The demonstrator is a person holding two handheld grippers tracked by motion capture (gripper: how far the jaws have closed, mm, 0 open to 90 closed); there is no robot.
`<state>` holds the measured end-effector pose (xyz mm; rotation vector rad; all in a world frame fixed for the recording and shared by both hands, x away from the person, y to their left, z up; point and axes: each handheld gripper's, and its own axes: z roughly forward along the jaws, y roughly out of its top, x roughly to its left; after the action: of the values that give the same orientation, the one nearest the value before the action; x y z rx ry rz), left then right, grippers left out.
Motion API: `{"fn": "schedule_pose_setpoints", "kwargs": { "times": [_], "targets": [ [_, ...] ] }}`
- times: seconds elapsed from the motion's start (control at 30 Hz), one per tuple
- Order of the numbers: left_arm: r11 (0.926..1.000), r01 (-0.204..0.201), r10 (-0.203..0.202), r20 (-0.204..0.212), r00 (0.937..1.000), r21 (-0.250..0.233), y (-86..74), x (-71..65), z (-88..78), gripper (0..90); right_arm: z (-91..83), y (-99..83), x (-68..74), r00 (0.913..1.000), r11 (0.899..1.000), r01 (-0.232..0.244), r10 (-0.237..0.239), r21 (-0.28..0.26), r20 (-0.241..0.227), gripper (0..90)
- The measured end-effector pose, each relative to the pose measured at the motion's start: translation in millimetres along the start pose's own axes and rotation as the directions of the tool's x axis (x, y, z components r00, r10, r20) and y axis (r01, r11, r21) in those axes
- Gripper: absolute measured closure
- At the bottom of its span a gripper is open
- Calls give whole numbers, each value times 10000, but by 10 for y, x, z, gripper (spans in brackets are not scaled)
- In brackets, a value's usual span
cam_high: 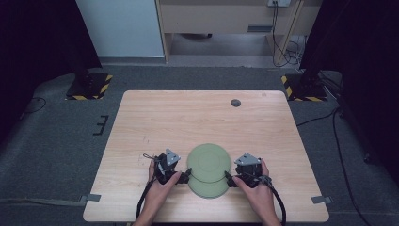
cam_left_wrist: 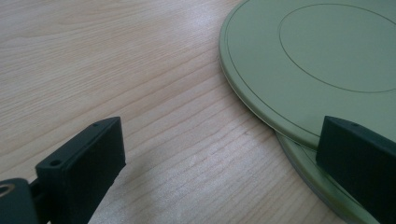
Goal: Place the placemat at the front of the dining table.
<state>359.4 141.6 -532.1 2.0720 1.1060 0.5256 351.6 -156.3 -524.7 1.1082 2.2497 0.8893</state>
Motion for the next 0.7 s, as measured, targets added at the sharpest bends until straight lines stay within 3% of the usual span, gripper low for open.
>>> {"fn": "schedule_pose_setpoints", "kwargs": {
  "times": [0.1, 0.37, 0.5, 0.7],
  "targets": [
    [10000, -13, 13, 19, 10000, -8, -8, 2, -9, 15, -43, 19, -14, 9996, 9993, 265, -264, 248, -27, 51],
    [10000, -24, 23, 48, 10000, 46, -18, 19, -26, 17, -110, 66, -166, 9984, 9964, 378, -345, 754, -445, 49],
    [10000, -25, 25, 95, 10000, 33, -22, 16, -27, 22, -107, 150, -262, 9978, 9948, 335, -278, 960, -594, 51],
    [10000, -77, 77, 113, 9999, 35, -18, 17, -35, 25, -60, 387, -361, 9962, 9905, 623, -542, 1227, -681, 69]
  ]
}}
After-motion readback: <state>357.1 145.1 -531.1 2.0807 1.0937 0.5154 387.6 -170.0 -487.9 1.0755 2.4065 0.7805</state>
